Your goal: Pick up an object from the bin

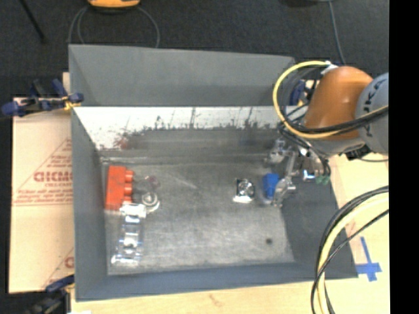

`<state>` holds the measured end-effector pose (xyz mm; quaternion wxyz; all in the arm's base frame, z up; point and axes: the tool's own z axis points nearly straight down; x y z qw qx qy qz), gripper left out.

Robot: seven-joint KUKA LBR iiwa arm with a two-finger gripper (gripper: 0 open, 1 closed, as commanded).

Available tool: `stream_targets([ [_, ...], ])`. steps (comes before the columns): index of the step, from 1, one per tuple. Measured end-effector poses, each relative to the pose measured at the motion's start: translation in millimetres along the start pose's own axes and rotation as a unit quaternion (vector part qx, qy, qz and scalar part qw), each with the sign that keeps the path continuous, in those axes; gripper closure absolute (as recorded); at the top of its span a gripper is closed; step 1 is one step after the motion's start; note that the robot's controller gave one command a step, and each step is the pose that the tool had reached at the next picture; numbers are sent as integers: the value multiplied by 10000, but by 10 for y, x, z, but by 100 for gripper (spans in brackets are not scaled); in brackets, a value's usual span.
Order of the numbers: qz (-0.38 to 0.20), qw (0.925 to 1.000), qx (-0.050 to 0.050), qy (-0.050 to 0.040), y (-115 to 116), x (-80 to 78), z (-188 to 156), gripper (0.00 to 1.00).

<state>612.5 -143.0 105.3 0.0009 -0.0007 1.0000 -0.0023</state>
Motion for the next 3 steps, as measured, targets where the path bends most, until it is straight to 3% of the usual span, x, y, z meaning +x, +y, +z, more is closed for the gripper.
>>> stream_targets([
  [1, -731, 9973, -18, -23, -140, -16, 305, 0],
  [2, -724, 9974, -13, -52, -141, -34, 284, 100],
  [3, -1274, 9918, 4, -63, -44, -103, -1246, 100],
])
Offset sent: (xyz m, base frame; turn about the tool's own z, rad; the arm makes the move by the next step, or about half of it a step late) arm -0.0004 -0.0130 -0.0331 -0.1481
